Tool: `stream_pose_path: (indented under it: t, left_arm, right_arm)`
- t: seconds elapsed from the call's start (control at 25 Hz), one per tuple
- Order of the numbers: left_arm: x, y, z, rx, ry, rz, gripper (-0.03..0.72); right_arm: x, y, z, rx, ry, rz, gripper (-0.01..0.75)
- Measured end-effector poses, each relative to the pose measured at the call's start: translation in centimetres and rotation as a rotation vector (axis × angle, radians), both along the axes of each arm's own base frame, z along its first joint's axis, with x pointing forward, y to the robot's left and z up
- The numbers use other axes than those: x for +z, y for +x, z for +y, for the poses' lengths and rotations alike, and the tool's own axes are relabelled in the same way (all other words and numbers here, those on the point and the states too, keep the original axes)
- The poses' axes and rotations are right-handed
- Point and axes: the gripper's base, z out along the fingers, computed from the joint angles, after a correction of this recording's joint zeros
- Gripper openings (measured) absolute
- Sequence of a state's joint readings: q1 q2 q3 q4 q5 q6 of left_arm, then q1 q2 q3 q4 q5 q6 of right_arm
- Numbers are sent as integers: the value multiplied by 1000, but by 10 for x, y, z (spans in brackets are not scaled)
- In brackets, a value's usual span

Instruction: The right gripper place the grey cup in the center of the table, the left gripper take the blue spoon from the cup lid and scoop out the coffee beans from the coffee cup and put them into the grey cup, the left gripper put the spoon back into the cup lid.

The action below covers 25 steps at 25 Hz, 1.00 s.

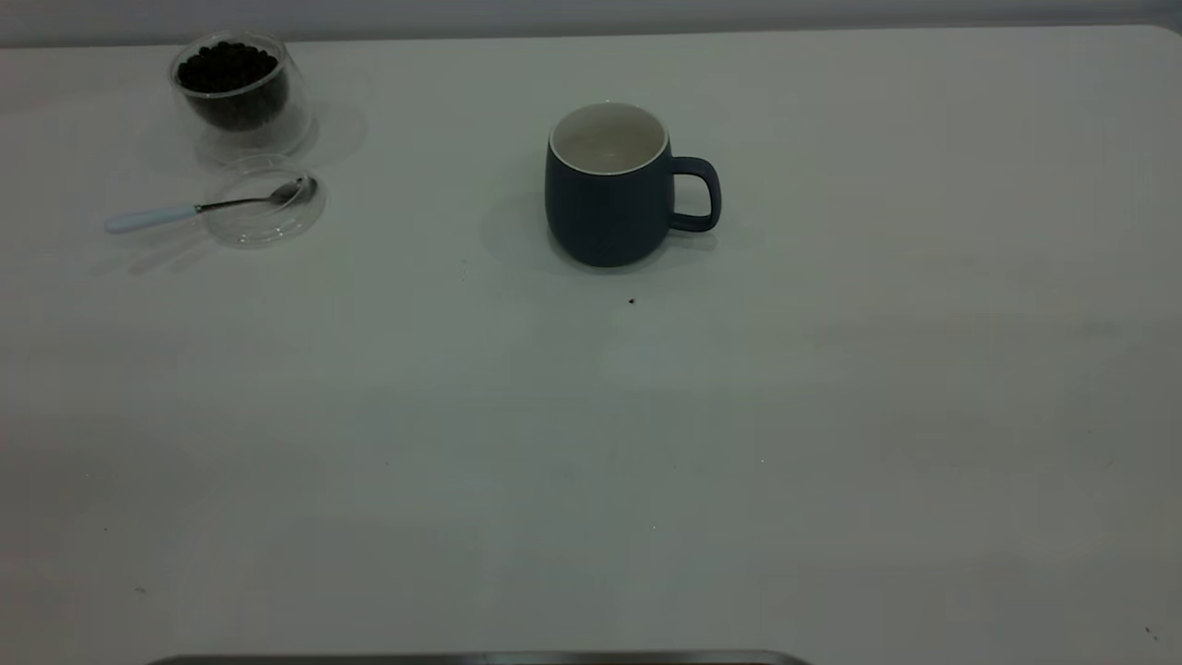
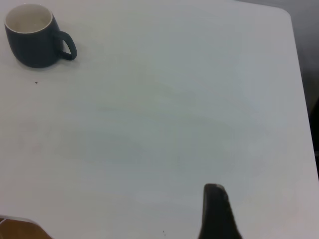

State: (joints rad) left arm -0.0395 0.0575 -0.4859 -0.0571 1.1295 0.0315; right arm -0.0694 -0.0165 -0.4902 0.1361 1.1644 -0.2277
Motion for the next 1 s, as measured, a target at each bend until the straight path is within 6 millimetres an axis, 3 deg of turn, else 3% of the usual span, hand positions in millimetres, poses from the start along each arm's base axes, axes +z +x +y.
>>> stream_pose_path:
  t: [0.24,1.0]
  left_arm:
    - [-1,-10,3,-41,11,-71,581]
    - [-1,-10,3,-43,12,-71,581]
  right_arm:
    - [0,0,0,0,0,0,459]
    - [0,0,0,0,0,0,459]
